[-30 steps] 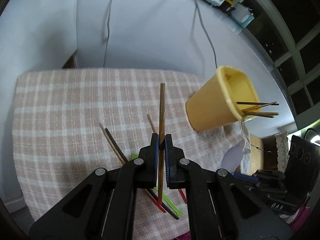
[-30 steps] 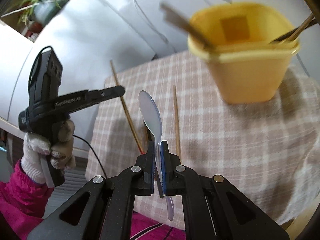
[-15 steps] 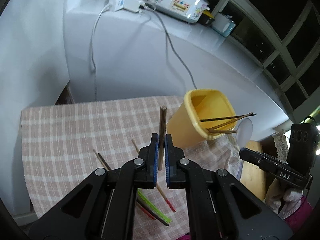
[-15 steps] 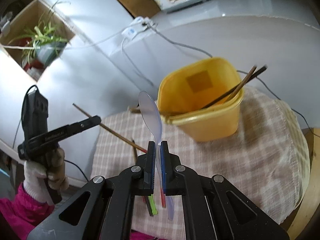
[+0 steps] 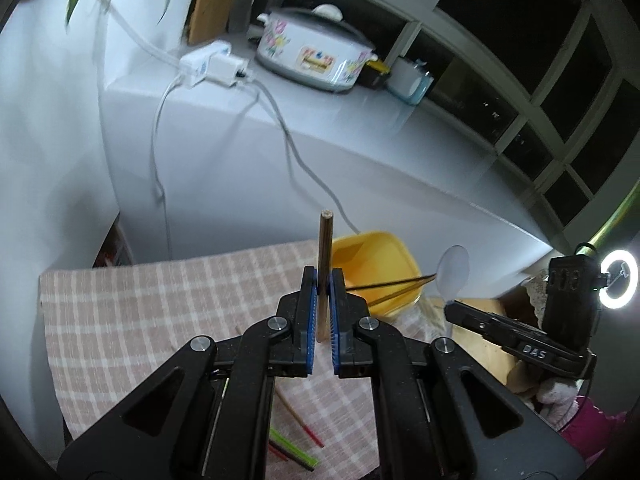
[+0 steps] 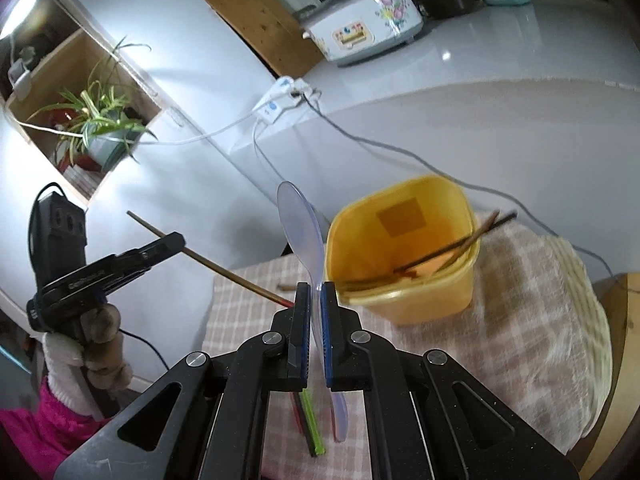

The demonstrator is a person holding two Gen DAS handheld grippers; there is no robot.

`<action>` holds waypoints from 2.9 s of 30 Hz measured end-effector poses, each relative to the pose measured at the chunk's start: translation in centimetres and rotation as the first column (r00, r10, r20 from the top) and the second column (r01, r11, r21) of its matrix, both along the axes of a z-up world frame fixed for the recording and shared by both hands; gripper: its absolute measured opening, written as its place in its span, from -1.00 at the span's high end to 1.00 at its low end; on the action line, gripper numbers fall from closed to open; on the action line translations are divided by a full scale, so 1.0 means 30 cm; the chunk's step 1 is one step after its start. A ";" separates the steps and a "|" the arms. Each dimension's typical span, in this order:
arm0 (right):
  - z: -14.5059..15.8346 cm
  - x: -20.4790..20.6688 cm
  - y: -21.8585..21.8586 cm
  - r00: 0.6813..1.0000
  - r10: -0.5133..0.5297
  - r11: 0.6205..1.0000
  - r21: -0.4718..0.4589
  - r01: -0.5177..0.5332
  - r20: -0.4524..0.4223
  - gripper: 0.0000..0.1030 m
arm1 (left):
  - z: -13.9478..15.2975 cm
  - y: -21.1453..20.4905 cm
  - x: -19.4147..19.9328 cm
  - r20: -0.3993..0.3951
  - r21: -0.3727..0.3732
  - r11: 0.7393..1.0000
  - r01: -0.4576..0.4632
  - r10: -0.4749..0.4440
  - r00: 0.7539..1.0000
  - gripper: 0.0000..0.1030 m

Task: Organize utensils
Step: 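Lift the wooden chopstick with the left tool while the right tool lifts the clear spoon, then lower the chopstick and spoon into the yellow container and open both tools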

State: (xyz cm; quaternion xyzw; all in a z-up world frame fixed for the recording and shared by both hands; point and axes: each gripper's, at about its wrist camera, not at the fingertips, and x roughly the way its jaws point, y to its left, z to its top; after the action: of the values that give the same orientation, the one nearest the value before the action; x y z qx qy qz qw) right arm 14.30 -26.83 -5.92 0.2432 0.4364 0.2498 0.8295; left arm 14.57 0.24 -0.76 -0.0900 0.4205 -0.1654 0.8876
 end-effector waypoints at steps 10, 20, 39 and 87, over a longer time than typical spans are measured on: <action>0.049 0.096 -0.021 0.995 -0.076 0.997 -0.025 0.078 0.070 0.92 | 0.081 -0.050 0.056 0.067 -0.015 0.999 0.038 -0.037 0.997 0.93; 0.026 0.200 0.007 0.987 -0.118 0.990 -0.062 0.125 0.107 0.92 | 0.050 -0.111 0.121 0.041 -0.037 0.997 0.071 -0.069 0.997 0.93; -0.092 0.309 0.064 0.983 -0.167 0.976 -0.127 0.177 0.080 0.92 | -0.080 -0.162 0.184 -0.062 -0.032 0.996 0.080 -0.082 0.995 0.93; -0.158 0.264 0.004 0.987 -0.136 0.980 -0.159 0.122 -0.081 0.89 | -0.193 -0.240 0.186 -0.133 0.012 0.999 0.031 -0.029 0.991 0.93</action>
State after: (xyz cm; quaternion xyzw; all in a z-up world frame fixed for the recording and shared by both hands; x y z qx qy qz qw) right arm 22.22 -26.71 -10.65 0.2176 0.4751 0.1494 0.8394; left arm 20.14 -6.95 -6.56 -0.0883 0.4812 -0.1692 0.8556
